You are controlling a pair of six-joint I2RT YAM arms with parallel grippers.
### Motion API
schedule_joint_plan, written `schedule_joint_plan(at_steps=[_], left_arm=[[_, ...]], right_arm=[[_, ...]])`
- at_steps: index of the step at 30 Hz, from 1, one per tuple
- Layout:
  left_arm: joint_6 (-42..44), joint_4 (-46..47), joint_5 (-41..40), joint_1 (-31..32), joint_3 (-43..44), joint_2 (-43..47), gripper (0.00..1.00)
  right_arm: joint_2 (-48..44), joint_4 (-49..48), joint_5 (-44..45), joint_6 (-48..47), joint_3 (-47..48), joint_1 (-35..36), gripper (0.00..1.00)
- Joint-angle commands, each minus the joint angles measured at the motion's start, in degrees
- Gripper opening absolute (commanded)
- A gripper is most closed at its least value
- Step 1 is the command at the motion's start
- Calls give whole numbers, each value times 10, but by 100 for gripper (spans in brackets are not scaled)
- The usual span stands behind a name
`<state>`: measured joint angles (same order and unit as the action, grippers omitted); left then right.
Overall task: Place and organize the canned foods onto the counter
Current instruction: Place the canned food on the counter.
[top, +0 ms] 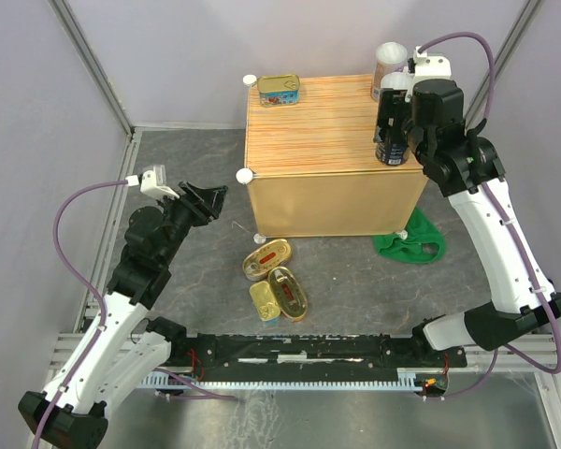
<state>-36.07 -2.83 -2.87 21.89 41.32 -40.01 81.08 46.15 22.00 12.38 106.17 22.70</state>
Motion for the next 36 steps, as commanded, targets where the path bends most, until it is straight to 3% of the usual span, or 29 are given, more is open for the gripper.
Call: schedule_joint_plan(at_steps=[1, 6, 13, 22, 36], left_arm=[[22, 27, 5, 2, 19, 4, 62], [22, 24, 6, 1, 17, 7, 63], [21, 19, 5, 2, 17, 15, 64], [20, 12, 1, 1, 18, 21, 66], [17, -7, -7, 1, 12, 31, 72]], right_arm=[[-14, -34, 11, -3, 44, -5, 18], [-14, -24, 10, 2, 47, -5, 50], [-7, -13, -5, 5, 56, -5, 81], [-5, -11, -11, 7, 65, -5, 95], [-38, -9, -22, 8, 85, -5, 99]])
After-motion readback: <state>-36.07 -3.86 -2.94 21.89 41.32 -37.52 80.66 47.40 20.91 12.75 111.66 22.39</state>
